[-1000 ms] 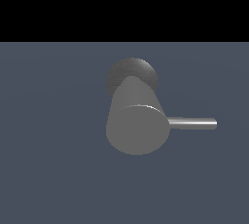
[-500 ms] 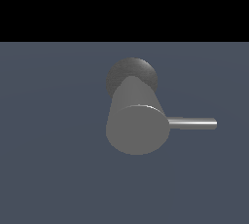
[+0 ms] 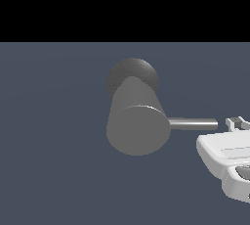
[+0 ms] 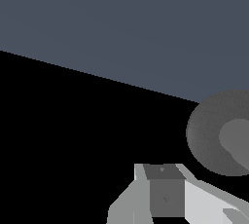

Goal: Turn on the faucet by rotating a designated handle.

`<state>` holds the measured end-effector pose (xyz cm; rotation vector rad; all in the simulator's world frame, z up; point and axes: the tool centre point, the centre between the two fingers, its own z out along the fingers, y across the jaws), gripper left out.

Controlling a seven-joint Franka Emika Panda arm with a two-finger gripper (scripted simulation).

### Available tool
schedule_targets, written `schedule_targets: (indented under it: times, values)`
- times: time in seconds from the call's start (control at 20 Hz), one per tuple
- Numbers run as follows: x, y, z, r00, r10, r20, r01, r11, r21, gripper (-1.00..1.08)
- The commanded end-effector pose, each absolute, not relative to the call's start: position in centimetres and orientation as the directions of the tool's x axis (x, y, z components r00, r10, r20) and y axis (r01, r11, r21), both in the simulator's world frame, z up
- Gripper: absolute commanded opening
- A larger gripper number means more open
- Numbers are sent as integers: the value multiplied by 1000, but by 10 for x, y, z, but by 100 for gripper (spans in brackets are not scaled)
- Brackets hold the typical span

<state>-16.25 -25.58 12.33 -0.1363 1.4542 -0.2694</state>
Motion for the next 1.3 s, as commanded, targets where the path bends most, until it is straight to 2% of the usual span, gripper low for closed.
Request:
schedule_targets:
  times: [0.0,0.5,1.25]
  values:
    - [-163,-234,103,60,-197,-978,66,979,-193,-100]
    - [-166,-184,69,-8,-66,-998,-4,998,-66,-100]
    - [-163,-184,77,0,-10,-1000,9,1000,-10,-100]
